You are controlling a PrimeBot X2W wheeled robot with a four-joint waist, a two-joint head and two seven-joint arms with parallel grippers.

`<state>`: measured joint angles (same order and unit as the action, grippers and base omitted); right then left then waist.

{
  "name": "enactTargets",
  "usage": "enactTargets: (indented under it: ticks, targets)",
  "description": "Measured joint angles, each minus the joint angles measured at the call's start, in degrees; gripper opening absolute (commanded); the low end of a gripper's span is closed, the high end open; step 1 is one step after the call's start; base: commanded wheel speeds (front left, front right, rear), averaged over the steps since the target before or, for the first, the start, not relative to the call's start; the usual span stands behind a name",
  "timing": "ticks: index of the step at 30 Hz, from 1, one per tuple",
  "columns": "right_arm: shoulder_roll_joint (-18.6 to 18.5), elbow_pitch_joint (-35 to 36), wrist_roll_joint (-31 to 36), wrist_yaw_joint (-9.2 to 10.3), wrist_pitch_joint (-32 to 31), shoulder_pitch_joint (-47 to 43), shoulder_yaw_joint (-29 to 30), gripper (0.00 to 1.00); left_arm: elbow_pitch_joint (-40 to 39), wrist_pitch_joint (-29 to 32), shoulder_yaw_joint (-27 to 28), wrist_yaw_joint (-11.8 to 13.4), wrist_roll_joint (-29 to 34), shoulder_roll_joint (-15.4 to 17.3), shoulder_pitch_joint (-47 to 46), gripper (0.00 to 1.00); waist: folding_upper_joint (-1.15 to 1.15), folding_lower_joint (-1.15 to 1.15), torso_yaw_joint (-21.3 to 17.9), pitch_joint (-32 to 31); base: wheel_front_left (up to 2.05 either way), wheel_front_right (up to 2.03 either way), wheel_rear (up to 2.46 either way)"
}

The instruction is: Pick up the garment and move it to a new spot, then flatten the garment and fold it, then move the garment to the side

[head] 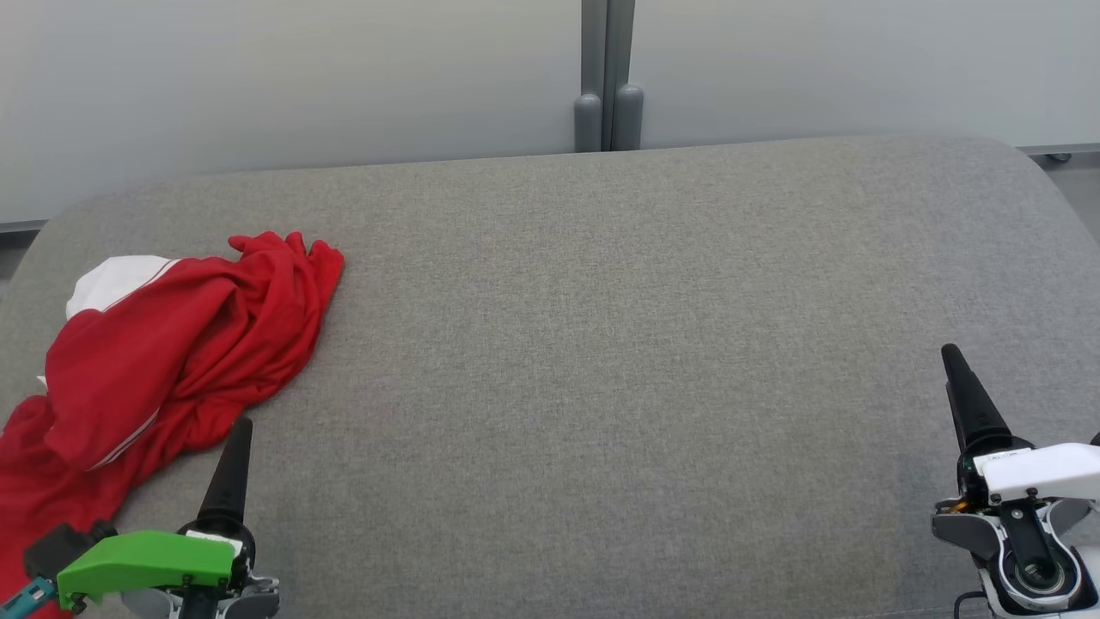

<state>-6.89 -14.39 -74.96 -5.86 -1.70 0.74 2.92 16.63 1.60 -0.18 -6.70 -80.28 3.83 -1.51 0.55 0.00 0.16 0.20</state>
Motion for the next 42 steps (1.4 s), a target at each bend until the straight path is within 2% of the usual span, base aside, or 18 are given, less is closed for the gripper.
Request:
enactTargets:
  ticks: [5,21,42]
  targets:
    - [-0.40,0.86,5.10,0.98,0.90,-0.05,-1.52,1.00,-0.09,-0.75,-1.26,1.05,4.22,1.03,0.00,1.00,0.00,0.00,0.05,0.00,0.00,0.00,0.00]
    - [-2.30,2.64,18.13,3.02,3.78,-0.41,-5.71,1.00,-0.69,-3.75,-3.63,3.76,16.38,1.15,0.00,1.00,0.00,0.00,0.18,-0.06,0.00,0.00,0.00]
    - [-4.80,4.15,34.23,5.45,7.73,-1.62,-9.82,1.00,-2.26,-7.80,-5.58,5.19,31.98,1.23,0.04,1.00,0.00,0.00,0.47,-0.06,0.00,0.00,0.00]
